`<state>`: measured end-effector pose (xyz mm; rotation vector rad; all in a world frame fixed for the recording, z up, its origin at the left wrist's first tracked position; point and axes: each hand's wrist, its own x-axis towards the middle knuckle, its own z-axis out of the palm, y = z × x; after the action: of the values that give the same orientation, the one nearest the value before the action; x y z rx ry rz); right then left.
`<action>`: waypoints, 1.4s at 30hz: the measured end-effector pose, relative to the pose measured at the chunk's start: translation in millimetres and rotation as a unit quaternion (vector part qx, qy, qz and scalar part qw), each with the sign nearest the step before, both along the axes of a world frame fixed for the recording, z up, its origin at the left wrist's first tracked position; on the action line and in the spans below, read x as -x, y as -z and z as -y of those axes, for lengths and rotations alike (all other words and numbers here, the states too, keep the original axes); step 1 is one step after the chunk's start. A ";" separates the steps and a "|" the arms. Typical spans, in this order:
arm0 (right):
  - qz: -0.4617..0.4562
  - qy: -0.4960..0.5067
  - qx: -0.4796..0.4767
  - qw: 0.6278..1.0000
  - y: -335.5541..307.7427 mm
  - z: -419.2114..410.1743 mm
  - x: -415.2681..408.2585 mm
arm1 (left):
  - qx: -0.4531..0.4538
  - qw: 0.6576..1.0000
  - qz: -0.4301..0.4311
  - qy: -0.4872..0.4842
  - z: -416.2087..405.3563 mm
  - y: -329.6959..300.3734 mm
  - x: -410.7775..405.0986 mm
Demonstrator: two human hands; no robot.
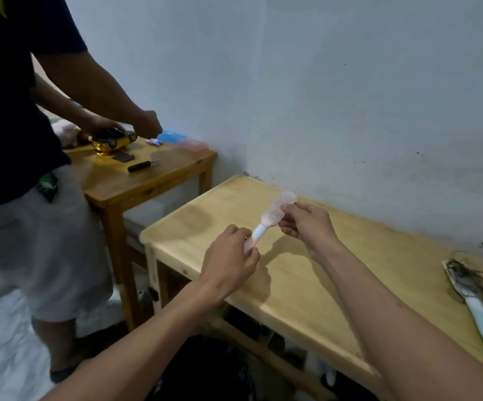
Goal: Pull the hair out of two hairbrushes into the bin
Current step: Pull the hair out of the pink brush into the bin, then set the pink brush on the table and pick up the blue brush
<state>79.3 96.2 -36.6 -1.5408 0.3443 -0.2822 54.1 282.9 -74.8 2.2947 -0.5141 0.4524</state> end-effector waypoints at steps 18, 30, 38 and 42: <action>-0.112 0.114 0.096 0.982 39.6 90.0 -115.2 | -0.075 0.991 -0.102 0.035 99.6 12.7 -101.4; -0.133 0.129 0.148 0.972 40.9 94.7 -126.4 | -0.083 0.992 -0.090 0.031 106.7 15.4 -110.8; -0.149 0.105 0.204 0.962 1.5 123.7 -78.7 | -0.143 0.989 -0.039 0.001 115.3 0.2 -95.6; -0.153 0.092 0.290 0.940 -36.2 168.2 -28.8 | -0.102 0.992 -0.033 0.069 153.0 -14.1 -56.9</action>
<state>108.1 -72.0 -0.5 -2.1476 0.6985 -0.3058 111.0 129.8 -60.6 2.4398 -0.7088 0.2641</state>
